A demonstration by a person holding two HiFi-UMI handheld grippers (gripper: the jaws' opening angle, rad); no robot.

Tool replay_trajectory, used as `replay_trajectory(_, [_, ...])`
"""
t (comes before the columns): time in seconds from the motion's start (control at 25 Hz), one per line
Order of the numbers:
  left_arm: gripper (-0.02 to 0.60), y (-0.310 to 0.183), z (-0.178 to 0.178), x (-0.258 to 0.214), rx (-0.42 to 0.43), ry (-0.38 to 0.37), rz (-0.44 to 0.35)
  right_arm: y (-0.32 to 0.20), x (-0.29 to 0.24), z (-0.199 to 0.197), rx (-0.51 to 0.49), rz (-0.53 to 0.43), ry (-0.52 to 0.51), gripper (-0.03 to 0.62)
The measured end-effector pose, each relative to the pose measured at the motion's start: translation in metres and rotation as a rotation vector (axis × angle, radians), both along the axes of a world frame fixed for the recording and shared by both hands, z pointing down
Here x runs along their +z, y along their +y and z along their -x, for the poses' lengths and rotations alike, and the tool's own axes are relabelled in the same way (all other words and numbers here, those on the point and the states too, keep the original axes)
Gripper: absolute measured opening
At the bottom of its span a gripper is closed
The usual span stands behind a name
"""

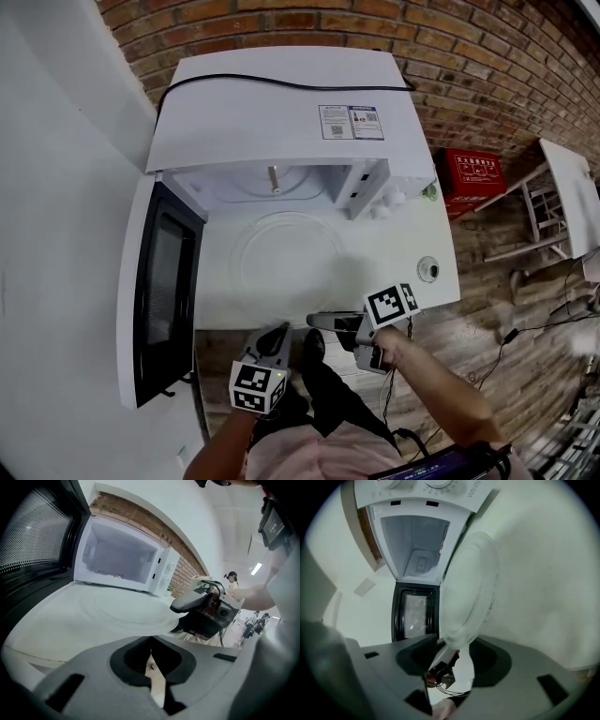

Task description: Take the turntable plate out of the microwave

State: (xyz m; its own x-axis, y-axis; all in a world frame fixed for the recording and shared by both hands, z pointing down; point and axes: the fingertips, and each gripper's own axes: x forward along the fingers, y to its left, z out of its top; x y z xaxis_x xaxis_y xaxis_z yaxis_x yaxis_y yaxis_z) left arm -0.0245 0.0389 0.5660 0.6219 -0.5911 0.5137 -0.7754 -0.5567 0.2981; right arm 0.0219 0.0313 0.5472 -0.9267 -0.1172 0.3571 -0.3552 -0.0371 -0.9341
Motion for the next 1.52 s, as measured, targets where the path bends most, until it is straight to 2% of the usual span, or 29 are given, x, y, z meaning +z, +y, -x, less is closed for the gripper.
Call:
replay_trajectory(0.16, [0.006,0.001,0.001,0.001,0.007,0.005,0.011,-0.001,0.008,-0.003,0.017,-0.004,0.036,0.173])
replay_trajectory(0.24, [0.006,0.001,0.001,0.001,0.01,0.008,0.027,-0.001,0.011,-0.005,0.025,-0.01,0.067,0.091])
replay_trajectory(0.36, [0.009,0.004,0.0,0.0,0.019,0.028,0.055,-0.004,0.011,-0.007,0.065,-0.003,0.051,0.072])
replay_trajectory(0.44, [0.055,0.01,-0.004,-0.001,0.046,0.033,0.058,-0.008,0.012,-0.008,0.091,0.009,0.045,0.064])
replay_trajectory(0.48, [0.058,0.012,-0.005,-0.002,0.053,0.031,0.055,-0.009,0.013,-0.008,0.097,0.017,0.041,0.058])
replay_trajectory(0.68, [0.058,0.018,-0.001,-0.004,0.046,0.031,0.046,-0.008,0.014,-0.005,0.061,0.082,0.024,0.067])
replay_trajectory(0.8, [0.058,0.022,0.002,-0.009,0.046,0.026,0.034,-0.006,0.008,-0.001,0.018,0.153,-0.008,0.177])
replay_trajectory(0.84, [0.058,0.023,0.004,-0.011,0.043,0.027,0.029,-0.004,0.007,0.0,0.001,0.176,-0.019,0.195])
replay_trajectory(1.12, [0.057,0.031,0.005,-0.018,0.035,0.066,0.019,0.005,0.0,-0.001,-0.079,0.35,-0.062,0.179])
replay_trajectory(1.32, [0.055,0.028,-0.025,-0.002,0.116,0.08,0.047,0.006,0.002,0.001,-0.141,0.402,-0.019,0.189])
replay_trajectory(1.52, [0.038,0.017,-0.036,0.009,0.123,0.086,0.093,0.014,0.003,0.0,-0.257,0.411,0.033,0.193])
